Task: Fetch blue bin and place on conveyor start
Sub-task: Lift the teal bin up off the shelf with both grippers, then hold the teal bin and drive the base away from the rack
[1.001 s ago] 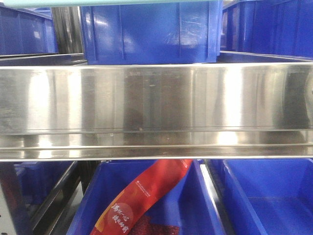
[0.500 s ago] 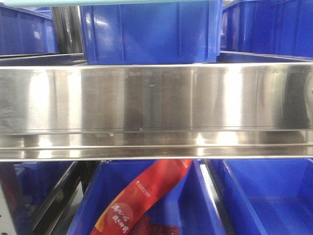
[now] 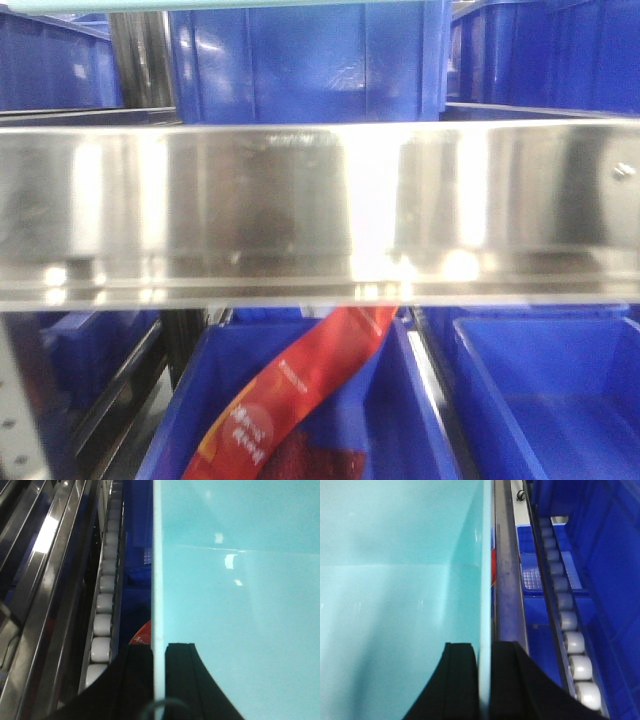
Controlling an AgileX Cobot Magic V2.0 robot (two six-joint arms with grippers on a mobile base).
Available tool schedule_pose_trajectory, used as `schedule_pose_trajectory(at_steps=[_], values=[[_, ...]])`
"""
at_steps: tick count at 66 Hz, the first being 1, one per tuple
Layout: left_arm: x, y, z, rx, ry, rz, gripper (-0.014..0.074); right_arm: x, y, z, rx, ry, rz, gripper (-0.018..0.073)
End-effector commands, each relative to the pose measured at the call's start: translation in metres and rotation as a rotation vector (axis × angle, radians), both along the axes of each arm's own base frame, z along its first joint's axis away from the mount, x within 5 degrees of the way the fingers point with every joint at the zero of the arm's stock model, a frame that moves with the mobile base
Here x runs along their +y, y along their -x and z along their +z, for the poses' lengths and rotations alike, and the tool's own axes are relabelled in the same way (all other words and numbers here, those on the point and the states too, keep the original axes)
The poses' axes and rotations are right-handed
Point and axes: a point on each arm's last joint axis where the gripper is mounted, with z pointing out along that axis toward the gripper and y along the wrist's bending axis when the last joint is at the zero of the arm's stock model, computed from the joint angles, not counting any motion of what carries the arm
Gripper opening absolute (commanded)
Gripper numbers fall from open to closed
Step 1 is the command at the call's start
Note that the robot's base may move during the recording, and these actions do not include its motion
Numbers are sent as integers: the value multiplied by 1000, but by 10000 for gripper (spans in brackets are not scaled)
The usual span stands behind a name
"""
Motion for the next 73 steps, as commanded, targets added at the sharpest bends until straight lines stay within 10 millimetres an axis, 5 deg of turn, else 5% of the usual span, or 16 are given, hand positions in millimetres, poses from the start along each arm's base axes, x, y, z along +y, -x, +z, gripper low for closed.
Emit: schedule_pose_trajectory(at_steps=[1,73], values=[[1,2,7,-43,1,-4,-111,-2,0,6,-56,20,11,-160],[1,1,7,-42,0,-4,-111,26,-9,49,-534,-163,268,-160]])
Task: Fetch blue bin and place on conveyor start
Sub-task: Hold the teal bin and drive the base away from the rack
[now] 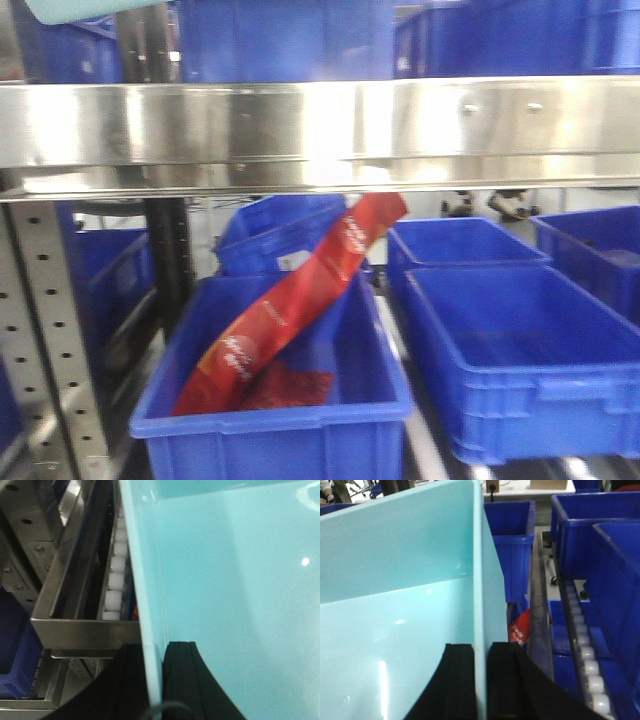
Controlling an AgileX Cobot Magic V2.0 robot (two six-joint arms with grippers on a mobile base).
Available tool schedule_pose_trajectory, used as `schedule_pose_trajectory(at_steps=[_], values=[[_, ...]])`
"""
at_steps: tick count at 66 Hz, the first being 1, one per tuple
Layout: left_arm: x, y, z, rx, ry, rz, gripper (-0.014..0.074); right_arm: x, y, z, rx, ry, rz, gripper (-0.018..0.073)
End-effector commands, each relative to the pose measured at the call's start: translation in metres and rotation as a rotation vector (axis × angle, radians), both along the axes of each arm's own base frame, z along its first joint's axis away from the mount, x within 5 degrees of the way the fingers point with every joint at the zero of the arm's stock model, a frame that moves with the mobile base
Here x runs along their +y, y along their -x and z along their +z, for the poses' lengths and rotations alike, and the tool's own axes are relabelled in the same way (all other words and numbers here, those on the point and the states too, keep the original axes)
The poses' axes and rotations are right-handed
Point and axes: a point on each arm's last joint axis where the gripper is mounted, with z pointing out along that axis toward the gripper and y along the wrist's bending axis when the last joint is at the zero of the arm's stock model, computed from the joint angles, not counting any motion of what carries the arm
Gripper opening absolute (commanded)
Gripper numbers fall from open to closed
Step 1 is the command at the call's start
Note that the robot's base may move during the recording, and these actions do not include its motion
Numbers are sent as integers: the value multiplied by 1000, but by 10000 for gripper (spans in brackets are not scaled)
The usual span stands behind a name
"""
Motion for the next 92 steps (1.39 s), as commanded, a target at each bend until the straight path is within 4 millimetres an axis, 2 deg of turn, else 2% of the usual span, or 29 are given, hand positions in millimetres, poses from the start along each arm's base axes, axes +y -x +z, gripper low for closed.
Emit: schedule_pose_trajectory(at_steps=[1,14,31,41,92], values=[[-7,0,4,-38,38,-49,-111,11,5,21,-163,-87,107,-160],[-7,0,4,-38,38,-49,-111,11,5,21,-163,-87,106,-160],[-7,0,4,-38,38,-49,-111,-5,6,-3,78,35,-49,-160],[-7,0,4,-38,38,-49,-111,-10,8,-10,160,76,-104,-160],[-7,0,4,-38,38,-49,-111,-12,9,-12,179,82,-115,-160]])
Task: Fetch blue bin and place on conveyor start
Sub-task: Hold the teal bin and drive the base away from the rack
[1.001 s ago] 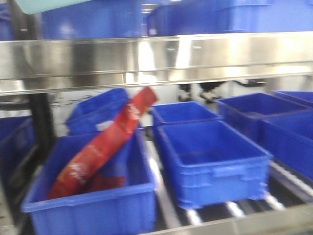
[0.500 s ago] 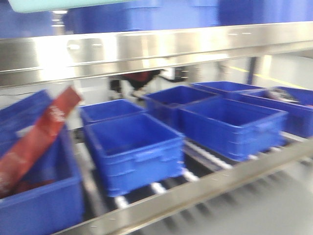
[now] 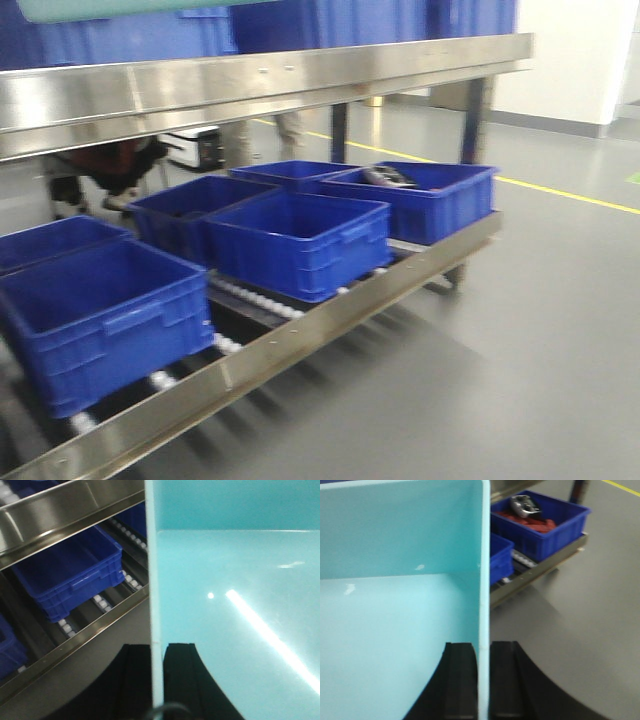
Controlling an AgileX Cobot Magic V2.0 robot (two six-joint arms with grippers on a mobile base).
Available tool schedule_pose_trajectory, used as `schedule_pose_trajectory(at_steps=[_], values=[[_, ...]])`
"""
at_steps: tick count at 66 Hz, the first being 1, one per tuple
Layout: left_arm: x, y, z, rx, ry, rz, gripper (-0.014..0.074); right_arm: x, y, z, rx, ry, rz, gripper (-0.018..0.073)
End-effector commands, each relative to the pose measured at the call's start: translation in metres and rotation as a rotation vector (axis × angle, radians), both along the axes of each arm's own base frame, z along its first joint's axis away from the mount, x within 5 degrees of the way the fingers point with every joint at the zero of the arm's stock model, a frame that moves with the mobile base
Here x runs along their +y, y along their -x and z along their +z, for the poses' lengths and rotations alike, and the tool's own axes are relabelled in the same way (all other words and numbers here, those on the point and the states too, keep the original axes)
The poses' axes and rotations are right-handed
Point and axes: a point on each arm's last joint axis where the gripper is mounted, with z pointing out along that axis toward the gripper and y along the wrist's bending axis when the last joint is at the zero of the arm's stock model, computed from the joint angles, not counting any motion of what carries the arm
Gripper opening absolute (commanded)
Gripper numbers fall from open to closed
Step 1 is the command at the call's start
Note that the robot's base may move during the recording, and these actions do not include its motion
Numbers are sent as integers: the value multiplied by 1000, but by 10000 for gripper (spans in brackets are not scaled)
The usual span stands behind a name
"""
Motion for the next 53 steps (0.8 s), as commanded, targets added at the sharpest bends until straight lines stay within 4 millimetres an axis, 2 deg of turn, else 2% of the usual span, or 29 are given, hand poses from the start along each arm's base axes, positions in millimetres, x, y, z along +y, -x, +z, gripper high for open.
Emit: schedule_pose_trajectory(at_steps=[1,53], values=[[-2,0,6,-45,-1,-23,-111,0,2,8,-47,0,15,-160],[-2,0,6,-45,-1,-23,-111,0,2,8,-49,0,17,-160]])
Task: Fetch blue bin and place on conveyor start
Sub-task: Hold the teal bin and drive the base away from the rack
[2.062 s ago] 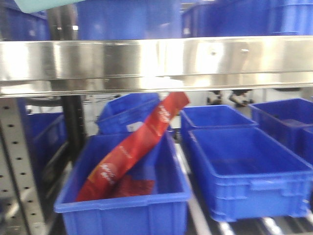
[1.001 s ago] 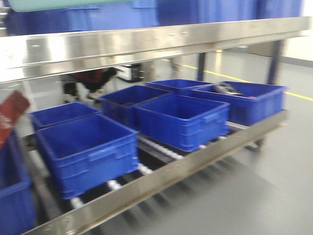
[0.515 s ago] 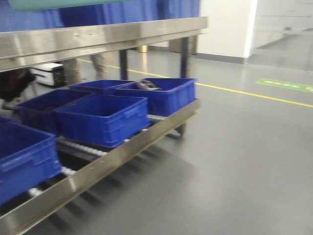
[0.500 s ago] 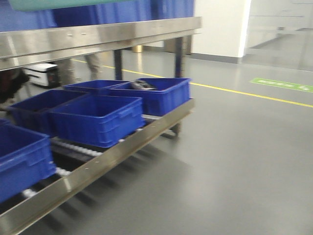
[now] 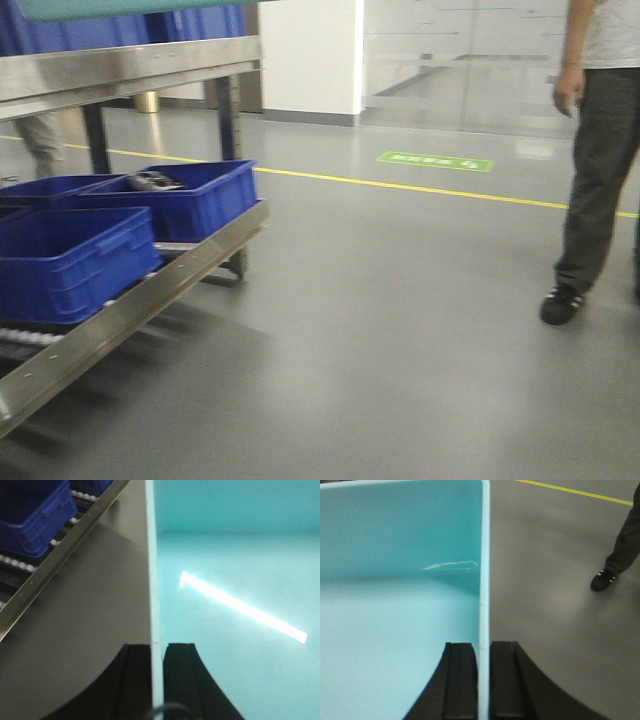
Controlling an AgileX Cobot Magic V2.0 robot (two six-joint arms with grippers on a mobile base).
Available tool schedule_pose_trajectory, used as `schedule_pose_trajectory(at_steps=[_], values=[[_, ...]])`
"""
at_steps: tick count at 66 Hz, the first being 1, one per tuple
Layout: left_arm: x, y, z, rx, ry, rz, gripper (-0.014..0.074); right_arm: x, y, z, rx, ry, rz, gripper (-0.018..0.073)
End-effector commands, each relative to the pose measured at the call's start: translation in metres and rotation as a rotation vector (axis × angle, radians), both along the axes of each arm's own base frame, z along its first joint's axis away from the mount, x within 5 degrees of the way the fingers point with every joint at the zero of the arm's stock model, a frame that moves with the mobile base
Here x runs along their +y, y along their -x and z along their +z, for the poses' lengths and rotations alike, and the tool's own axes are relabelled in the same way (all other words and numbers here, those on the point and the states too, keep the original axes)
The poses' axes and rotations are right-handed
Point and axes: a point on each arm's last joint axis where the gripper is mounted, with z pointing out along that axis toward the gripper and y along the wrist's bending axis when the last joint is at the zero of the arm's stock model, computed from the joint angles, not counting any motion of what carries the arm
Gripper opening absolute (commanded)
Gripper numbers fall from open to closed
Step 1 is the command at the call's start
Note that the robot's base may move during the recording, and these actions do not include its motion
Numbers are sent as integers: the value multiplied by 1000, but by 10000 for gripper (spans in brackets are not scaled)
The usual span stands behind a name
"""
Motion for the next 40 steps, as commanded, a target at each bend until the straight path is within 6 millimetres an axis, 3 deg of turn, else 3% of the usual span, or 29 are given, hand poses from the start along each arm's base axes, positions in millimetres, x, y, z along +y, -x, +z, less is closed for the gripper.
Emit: schedule_pose_trajectory(at_steps=[1,40], values=[[-2,0,6,-45,1,-22,-111,0,2,9,-56,-1,20,-160],[-1,0,6,-48,-5,-20,-111,1,1,10,-69,-6,28,-160]])
